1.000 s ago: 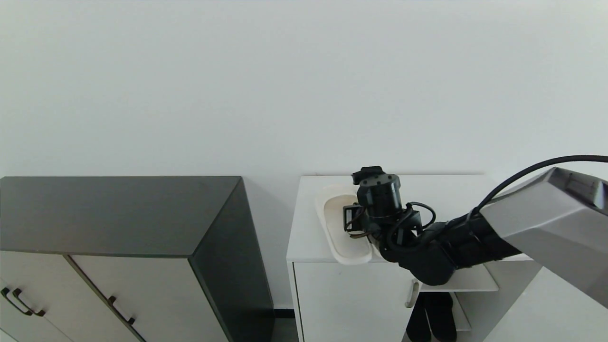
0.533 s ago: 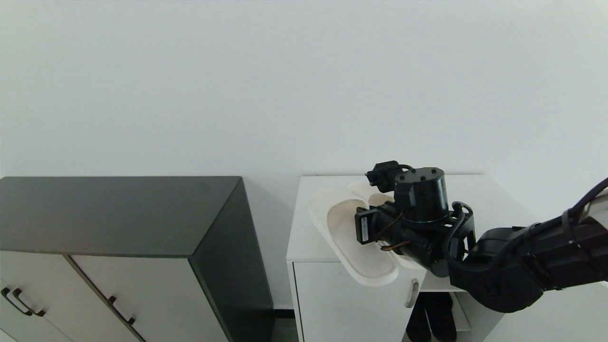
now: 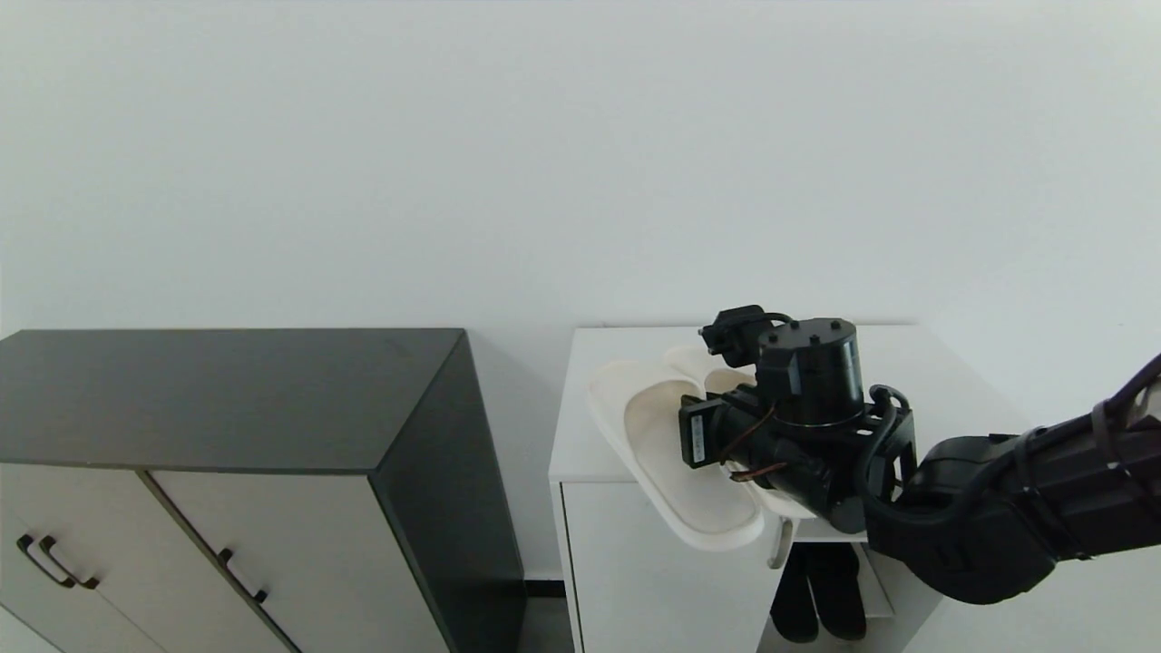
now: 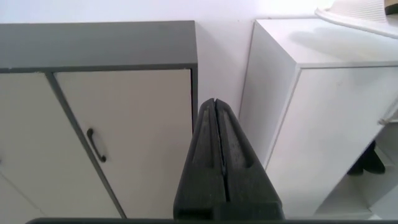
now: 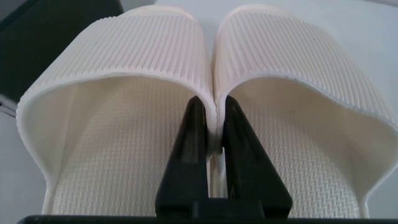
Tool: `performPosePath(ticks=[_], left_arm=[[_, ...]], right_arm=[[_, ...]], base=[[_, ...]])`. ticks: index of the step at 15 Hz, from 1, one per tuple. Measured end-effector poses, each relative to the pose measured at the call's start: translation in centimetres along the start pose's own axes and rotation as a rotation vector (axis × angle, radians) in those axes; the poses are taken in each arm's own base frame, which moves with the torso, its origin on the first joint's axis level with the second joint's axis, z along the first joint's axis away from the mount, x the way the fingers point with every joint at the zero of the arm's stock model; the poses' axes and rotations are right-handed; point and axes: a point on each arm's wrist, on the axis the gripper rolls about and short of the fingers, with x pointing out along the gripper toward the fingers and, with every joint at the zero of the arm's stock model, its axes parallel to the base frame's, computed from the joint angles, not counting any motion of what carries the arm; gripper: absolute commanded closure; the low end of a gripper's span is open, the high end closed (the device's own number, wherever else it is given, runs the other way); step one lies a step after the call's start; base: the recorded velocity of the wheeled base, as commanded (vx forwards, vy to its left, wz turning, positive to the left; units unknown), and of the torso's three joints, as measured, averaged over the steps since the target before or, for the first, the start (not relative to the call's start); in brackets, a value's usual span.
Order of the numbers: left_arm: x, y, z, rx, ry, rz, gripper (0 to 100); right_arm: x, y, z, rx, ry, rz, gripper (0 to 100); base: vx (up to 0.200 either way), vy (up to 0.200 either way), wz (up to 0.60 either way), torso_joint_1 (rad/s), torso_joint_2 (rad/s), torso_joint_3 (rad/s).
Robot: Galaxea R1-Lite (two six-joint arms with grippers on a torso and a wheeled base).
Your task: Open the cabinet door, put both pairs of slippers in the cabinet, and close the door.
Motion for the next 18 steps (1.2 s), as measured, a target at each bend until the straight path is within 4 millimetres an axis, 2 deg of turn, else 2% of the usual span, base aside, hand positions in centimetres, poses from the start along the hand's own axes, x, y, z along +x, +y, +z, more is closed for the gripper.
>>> performPosePath(ticks=[7, 18], left_arm=[[0.00, 0.00, 0.00, 0.000, 0.000, -0.001, 100], [0.00, 0.00, 0.00, -0.003, 0.000, -0.001, 100]], right_arm=[[0.00, 0.10, -0.08, -0.001, 0.001, 0.001, 100], [-0.08, 0.16, -0.37, -0.005, 0.010, 0.002, 100]], base=[[-0.200, 0.000, 0.00, -0.001, 0.00, 0.002], [0.000, 0.000, 0.00, 0.000, 0.00, 0.000]])
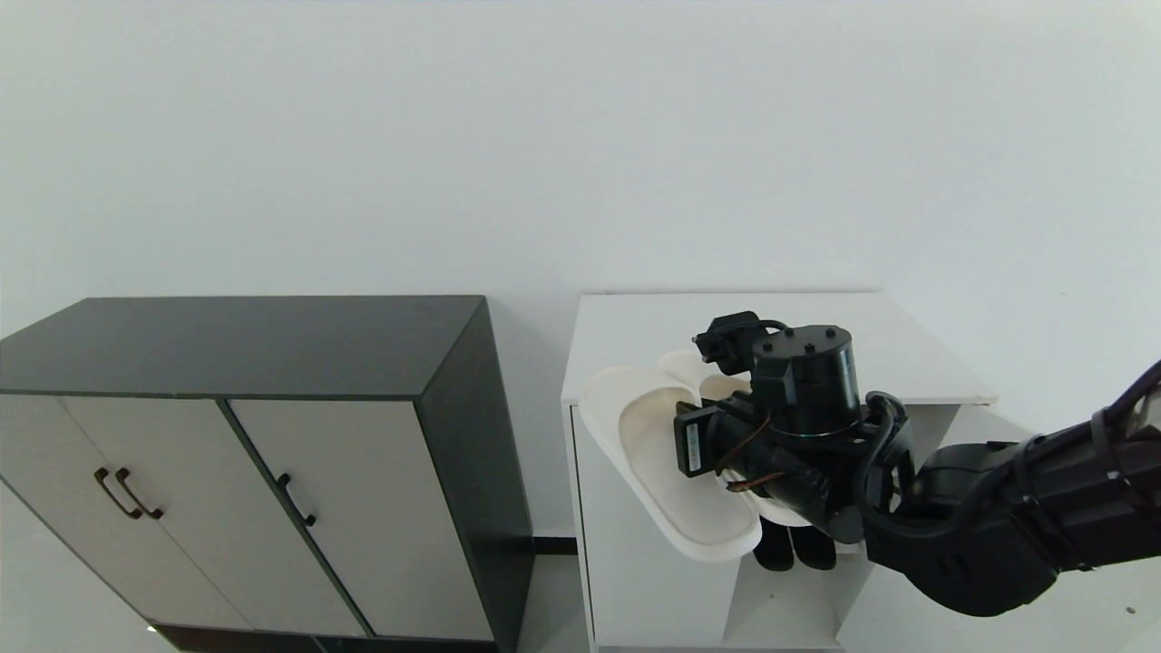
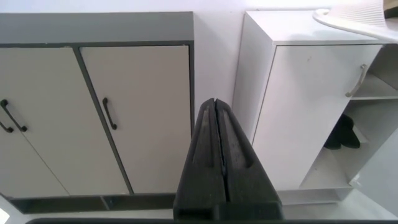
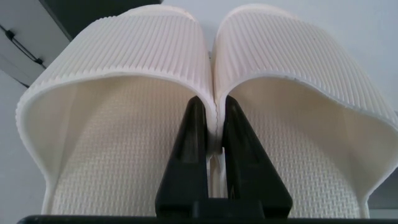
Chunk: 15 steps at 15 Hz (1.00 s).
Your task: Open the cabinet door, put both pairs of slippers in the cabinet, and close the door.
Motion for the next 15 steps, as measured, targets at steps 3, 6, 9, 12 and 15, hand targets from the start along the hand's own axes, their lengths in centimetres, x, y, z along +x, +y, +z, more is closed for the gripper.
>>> performPosePath(ticks=[3, 6, 9, 12, 15], left_arm=[[0.0, 0.0, 0.0, 0.001, 0.000, -0.001, 100], [0.0, 0.0, 0.0, 0.001, 0.000, 0.000, 100], [0.0, 0.0, 0.0, 0.001, -0.001, 0.000, 100], [0.0, 0.0, 0.0, 0.002, 0.001, -0.004, 100], [0.0, 0.0, 0.0, 0.002, 0.001, -0.005, 100]], right_arm=[[0.0, 0.0, 0.0, -0.001, 0.001, -0.001, 100], [0.0, -0.1, 0.0, 0.000, 0.001, -0.002, 100], [-0.2, -0.3, -0.3, -0.004, 0.009, -0.006, 100], [-1.5, -0.6, -1.0, -0.015, 0.035, -0.001, 100], [-3.8, -1.4, -1.5, -0.022, 0.054, 0.011, 100]], base=[[0.000, -0.067, 0.00, 0.001, 0.00, -0.001], [0.000, -0.200, 0.00, -0.002, 0.00, 0.002], [0.000, -0.200, 0.00, 0.010, 0.01, 0.002], [0.000, -0.200, 0.00, 0.004, 0.00, 0.004], [0.000, -0.200, 0.00, -0.002, 0.00, 0.007]])
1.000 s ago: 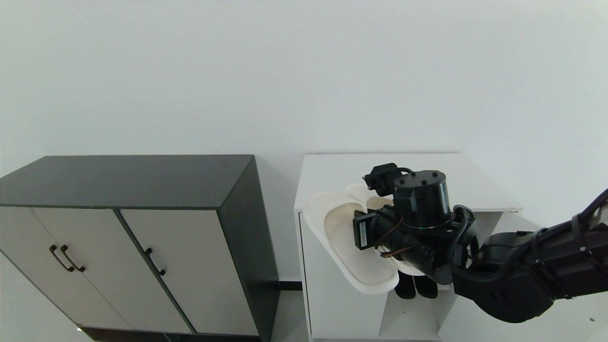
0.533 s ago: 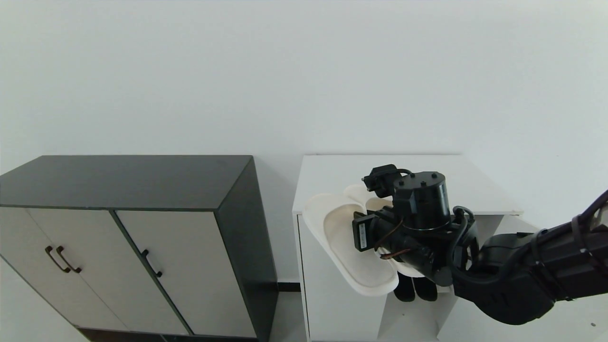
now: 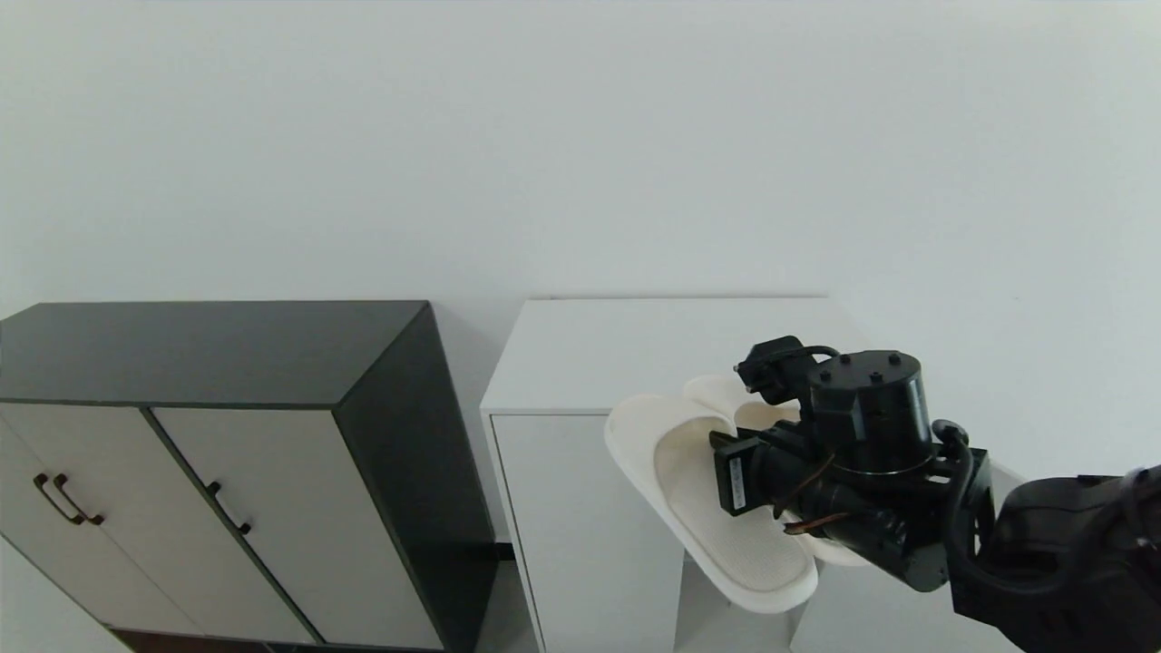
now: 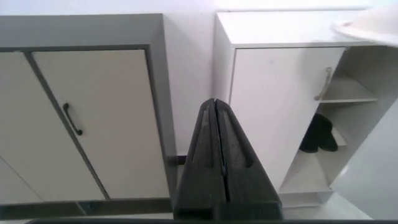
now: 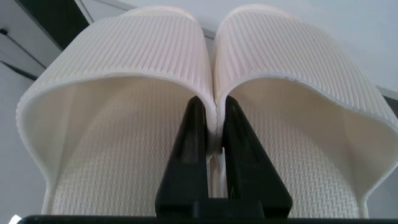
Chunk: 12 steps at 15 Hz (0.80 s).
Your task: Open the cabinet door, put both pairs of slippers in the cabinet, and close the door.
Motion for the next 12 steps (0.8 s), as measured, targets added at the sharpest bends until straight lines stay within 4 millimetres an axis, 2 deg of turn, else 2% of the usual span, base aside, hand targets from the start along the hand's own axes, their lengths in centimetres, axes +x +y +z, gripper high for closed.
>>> performPosePath(ticks=[7, 12], left_arm=[[0.0, 0.0, 0.0, 0.000, -0.001, 0.000, 100], [0.0, 0.0, 0.0, -0.001, 0.000, -0.001, 100]], right_arm=[[-1.7, 0.3, 0.6, 0.002, -0.029, 0.030, 100], [-2.4, 0.7, 0.2, -0.013, -0.019, 0.055, 100]], base=[[0.000, -0.200, 0.00, 0.002, 0.00, 0.004], [0.000, 0.000, 0.00, 0.000, 0.00, 0.000]])
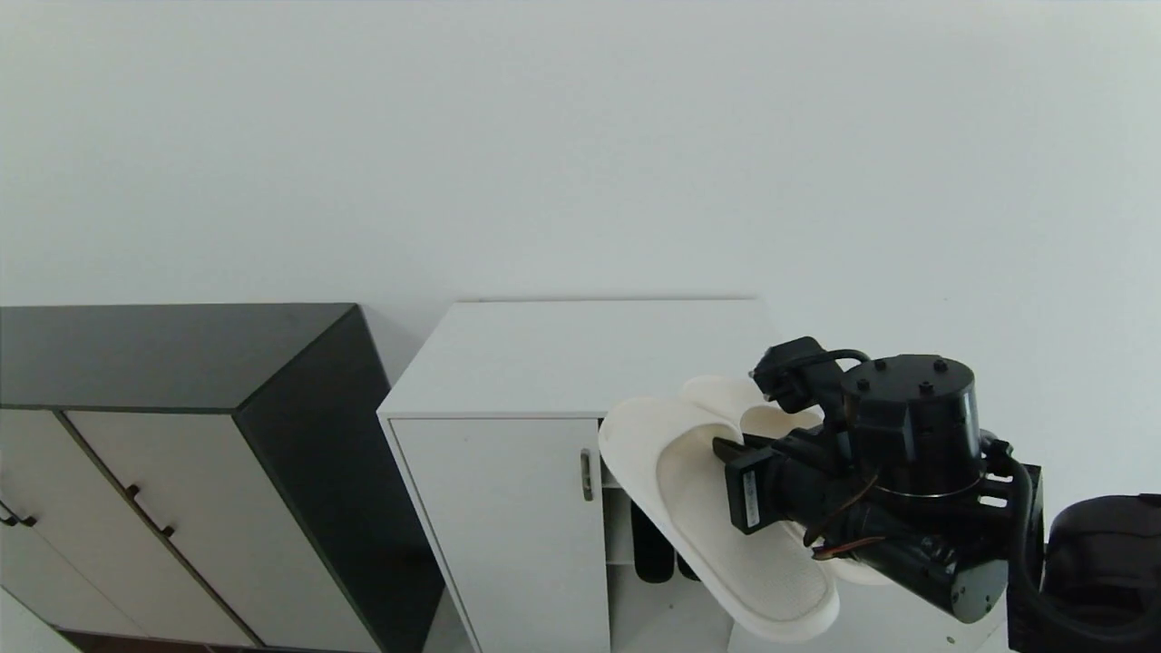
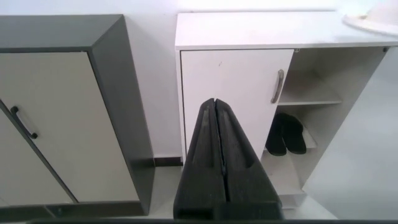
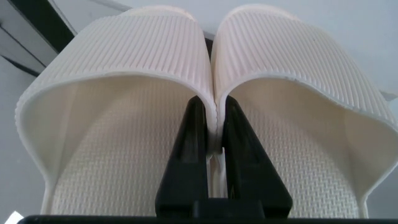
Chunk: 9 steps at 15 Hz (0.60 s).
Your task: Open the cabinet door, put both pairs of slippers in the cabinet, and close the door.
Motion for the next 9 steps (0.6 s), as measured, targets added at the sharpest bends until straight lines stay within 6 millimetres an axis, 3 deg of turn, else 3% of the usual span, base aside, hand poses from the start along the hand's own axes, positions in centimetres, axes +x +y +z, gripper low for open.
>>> performPosePath(ticks=[4, 9], left_arm=[[0.0, 0.0, 0.0, 0.000, -0.001, 0.001, 100], [0.0, 0.0, 0.0, -0.002, -0.001, 0.003, 100]], right_arm=[[-1.4, 0.3, -0.9, -0.013, 0.028, 0.085, 100], [-1.3, 0.5, -0.8, -0.016, 0.025, 0.087, 100]], base=[[0.000, 0.000, 0.00, 0.000, 0.00, 0.000], [0.000, 0.000, 0.00, 0.000, 0.00, 0.000]])
